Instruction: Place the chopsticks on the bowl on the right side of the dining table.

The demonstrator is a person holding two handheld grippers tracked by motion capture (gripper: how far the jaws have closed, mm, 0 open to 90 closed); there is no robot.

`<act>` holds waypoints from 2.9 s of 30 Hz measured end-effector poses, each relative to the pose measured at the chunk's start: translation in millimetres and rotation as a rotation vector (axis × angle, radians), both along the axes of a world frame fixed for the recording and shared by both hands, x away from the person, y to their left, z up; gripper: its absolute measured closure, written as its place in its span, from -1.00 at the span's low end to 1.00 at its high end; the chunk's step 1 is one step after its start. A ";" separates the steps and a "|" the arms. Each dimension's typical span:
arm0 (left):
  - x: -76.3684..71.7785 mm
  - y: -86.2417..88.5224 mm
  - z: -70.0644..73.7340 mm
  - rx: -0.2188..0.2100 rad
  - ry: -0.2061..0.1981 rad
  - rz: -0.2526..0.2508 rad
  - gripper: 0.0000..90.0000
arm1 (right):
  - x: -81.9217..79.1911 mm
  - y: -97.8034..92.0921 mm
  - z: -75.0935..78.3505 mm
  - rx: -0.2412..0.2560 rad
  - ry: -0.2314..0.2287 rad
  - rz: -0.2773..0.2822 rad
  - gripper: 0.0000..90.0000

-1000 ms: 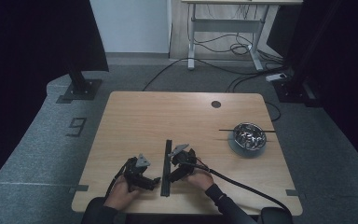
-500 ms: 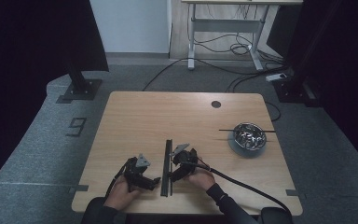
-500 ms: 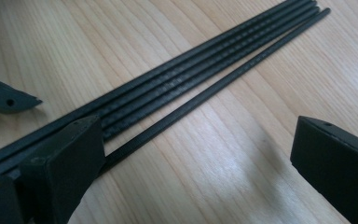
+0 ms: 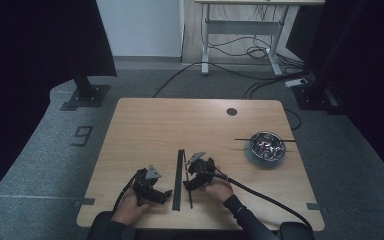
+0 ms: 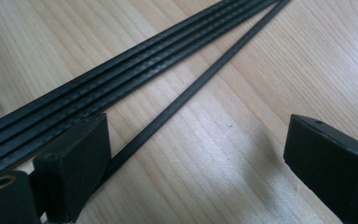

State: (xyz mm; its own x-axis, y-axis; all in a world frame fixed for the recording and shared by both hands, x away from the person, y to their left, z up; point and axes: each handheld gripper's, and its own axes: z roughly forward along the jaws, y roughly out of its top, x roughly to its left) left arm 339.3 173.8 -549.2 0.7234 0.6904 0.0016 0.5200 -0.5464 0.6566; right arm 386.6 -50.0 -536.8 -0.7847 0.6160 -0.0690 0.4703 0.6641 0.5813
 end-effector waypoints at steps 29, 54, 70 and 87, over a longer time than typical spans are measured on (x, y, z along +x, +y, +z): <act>0.0 0.1 0.1 0.001 0.001 -0.001 -1.00 | 46.4 -23.6 -0.4 0.016 -0.043 -0.167 -0.71; -0.1 0.0 0.1 0.001 0.001 0.000 -1.00 | 33.9 -105.4 -3.2 0.039 -0.043 -0.282 -0.70; 0.0 0.0 0.0 0.000 0.001 -0.001 -1.00 | 20.7 -138.8 -0.9 0.004 -0.069 -0.320 -0.58; 0.0 0.0 0.0 0.000 0.001 -0.001 -1.00 | 35.0 -110.7 3.8 0.071 0.008 -0.144 0.21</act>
